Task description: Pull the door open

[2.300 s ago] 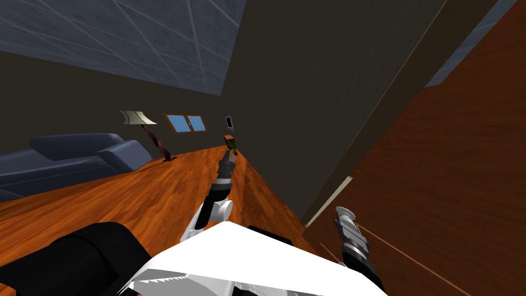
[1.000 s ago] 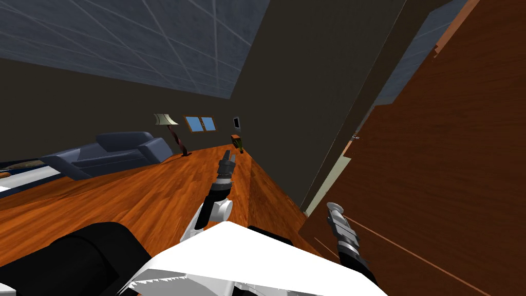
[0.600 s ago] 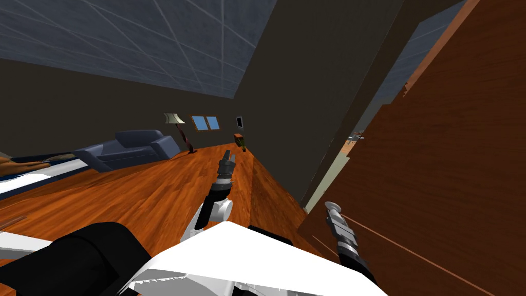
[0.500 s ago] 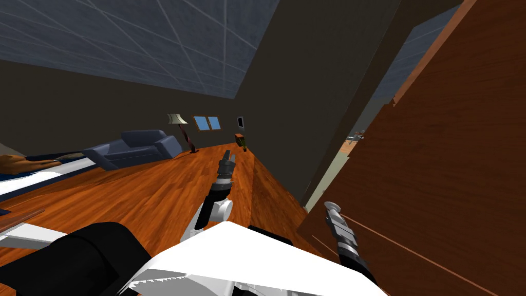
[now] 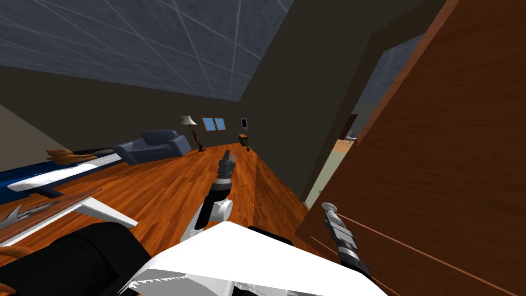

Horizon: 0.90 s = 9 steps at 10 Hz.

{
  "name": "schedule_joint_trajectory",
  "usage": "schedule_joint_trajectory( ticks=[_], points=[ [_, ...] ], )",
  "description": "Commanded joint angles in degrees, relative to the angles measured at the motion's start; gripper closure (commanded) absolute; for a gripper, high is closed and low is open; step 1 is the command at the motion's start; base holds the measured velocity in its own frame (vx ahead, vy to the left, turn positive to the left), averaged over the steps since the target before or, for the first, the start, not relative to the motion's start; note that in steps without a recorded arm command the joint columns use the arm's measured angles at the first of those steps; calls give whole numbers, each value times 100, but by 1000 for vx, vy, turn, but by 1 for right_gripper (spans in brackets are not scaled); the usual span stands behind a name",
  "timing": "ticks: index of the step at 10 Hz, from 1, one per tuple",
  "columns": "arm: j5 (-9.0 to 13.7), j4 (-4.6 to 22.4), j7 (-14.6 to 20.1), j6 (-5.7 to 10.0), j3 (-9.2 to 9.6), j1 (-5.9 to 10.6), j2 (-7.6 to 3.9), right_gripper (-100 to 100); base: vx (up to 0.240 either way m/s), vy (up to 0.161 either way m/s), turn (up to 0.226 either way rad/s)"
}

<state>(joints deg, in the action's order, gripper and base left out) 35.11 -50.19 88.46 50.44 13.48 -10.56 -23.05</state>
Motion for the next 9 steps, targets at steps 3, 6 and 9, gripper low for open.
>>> schedule_joint_trajectory(
  ticks=[3, 6, 9],
  points=[
    [-97, -27, 220, 197, 194, -135, -180, 100, -198, -27, 122],
    [-184, -51, 415, 372, 367, -254, -340, 100, -211, -27, 104],
    [-226, -53, 505, 432, 449, -297, -425, 100, -188, -12, 74]
  ],
)
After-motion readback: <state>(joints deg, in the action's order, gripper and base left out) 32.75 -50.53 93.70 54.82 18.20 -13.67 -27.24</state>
